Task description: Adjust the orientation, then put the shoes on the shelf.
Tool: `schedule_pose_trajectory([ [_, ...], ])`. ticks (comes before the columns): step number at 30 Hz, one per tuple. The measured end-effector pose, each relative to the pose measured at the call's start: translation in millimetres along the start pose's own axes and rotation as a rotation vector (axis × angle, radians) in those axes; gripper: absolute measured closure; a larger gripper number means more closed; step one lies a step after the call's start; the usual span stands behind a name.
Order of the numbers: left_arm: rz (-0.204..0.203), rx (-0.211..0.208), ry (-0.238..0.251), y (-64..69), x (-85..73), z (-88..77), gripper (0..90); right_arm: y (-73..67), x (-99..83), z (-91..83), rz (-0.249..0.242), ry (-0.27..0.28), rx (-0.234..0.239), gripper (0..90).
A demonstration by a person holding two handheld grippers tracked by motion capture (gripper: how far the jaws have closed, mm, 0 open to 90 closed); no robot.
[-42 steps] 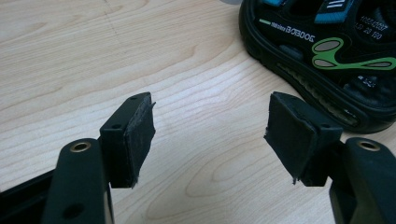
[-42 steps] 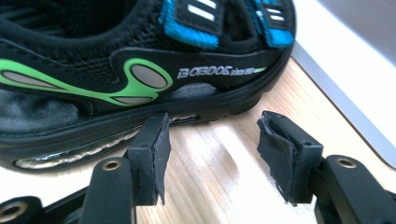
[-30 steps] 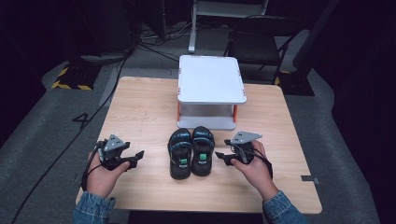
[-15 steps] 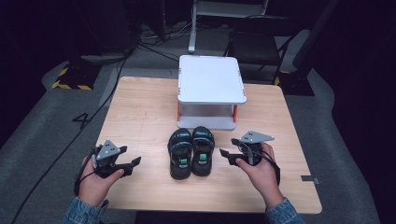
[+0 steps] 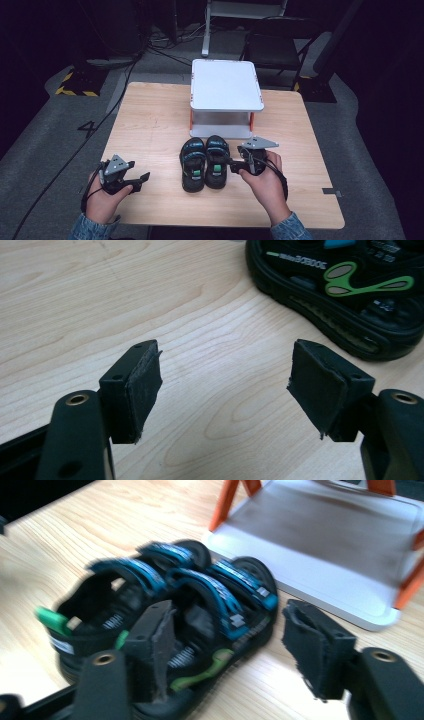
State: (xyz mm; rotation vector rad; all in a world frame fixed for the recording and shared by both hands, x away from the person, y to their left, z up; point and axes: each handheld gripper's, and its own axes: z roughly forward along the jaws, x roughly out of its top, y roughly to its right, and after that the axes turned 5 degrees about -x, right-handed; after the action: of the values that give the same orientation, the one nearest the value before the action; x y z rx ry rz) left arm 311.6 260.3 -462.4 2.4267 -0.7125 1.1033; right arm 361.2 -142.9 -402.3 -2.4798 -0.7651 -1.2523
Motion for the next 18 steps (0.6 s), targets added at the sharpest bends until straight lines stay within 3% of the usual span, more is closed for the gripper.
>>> schedule_pose_trajectory([
  [4, -0.008, 0.012, -0.005, -0.4, -2.5, 1.4, 29.4, -12.7, 6.0, 3.8, 0.006, 0.027, 0.019, 41.0],
  [10, -0.012, 0.055, 0.009, 0.2, -3.7, 4.2, 28.8, -25.3, 8.0, 12.1, 0.007, 0.015, 0.048, 38.6],
  [14, 0.027, 0.025, 0.004, 9.0, -2.8, 9.4, 28.9, -35.8, 7.5, 20.6, -0.011, -0.017, 0.068, 36.1],
  [18, 0.025, 0.016, 0.002, 8.8, -3.6, 9.8, 29.0, -46.6, 7.3, 29.1, -0.033, -0.037, 0.093, 36.8],
])
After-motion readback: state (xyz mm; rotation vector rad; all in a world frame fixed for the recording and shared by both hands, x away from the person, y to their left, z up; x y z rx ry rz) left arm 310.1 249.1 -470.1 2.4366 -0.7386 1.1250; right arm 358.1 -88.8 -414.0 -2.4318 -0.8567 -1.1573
